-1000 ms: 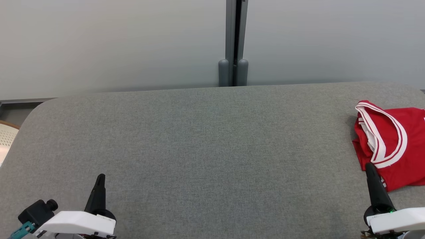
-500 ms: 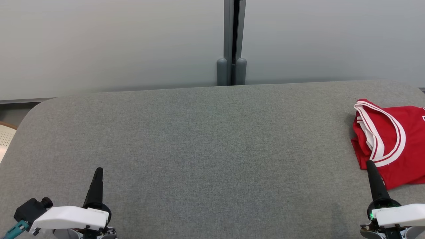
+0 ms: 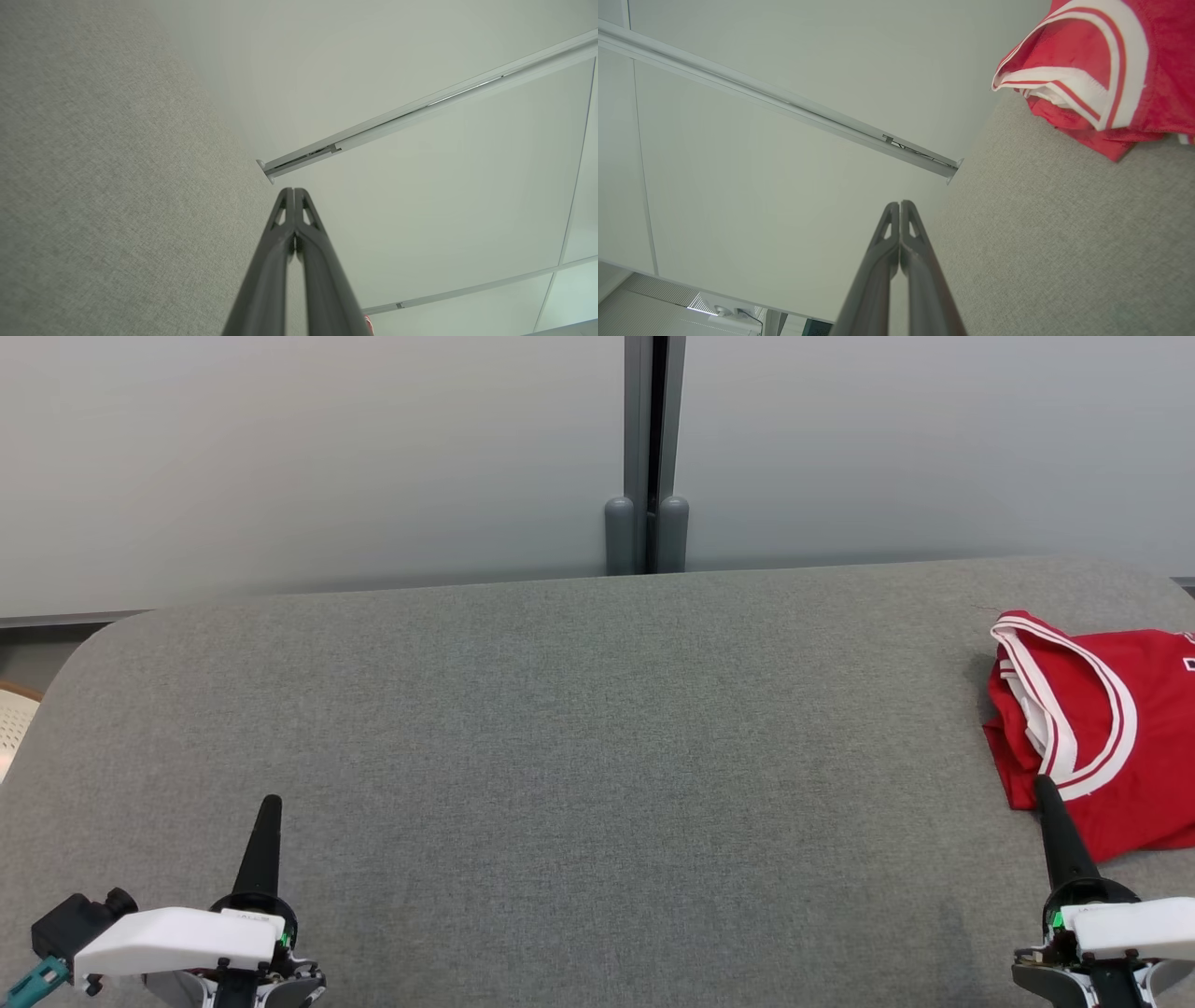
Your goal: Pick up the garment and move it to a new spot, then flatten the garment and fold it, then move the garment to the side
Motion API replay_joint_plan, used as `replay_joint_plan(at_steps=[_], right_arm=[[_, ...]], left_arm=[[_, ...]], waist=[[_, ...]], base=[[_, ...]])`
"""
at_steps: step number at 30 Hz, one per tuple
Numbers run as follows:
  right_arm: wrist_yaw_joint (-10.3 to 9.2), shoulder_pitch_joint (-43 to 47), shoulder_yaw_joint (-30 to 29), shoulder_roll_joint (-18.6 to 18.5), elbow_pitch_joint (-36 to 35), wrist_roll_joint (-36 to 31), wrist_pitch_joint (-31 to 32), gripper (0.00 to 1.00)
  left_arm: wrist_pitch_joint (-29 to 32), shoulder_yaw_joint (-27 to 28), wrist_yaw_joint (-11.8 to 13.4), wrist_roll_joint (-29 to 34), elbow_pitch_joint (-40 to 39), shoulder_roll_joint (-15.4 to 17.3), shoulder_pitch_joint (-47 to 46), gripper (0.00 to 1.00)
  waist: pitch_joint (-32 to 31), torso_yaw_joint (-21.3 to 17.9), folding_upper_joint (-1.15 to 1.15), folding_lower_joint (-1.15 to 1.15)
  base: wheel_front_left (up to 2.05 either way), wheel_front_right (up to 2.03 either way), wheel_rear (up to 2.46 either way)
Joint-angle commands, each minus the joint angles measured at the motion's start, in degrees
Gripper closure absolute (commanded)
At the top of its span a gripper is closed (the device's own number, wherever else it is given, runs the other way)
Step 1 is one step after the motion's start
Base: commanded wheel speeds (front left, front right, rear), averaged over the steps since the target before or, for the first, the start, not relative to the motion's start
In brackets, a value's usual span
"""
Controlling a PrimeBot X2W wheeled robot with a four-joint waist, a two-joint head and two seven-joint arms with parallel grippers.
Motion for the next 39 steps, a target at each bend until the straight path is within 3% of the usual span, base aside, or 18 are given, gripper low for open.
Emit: replay_joint_plan(at_steps=[1, 39], right_arm=[[0.03, -1.0, -0.3, -0.1, 0.0, 1.1, 0.3, 1.00], [0.01, -4.6, -1.7, 0.9, 4.8, 17.3, 1.0, 1.00]], left_arm=[[0.2, 0.5, -0.6, -0.8, -0.3, 0.1, -1.3, 1.00], [4.1, 4.8, -3.5, -15.4, 1.1, -2.1, -3.5, 1.00]], waist=[[0.0, 0.0, 0.00, 0.00], [0.6, -1.0, 0.00, 0.00]], base=[[0.00, 0.00, 0.00], [0.00, 0.00, 0.00]])
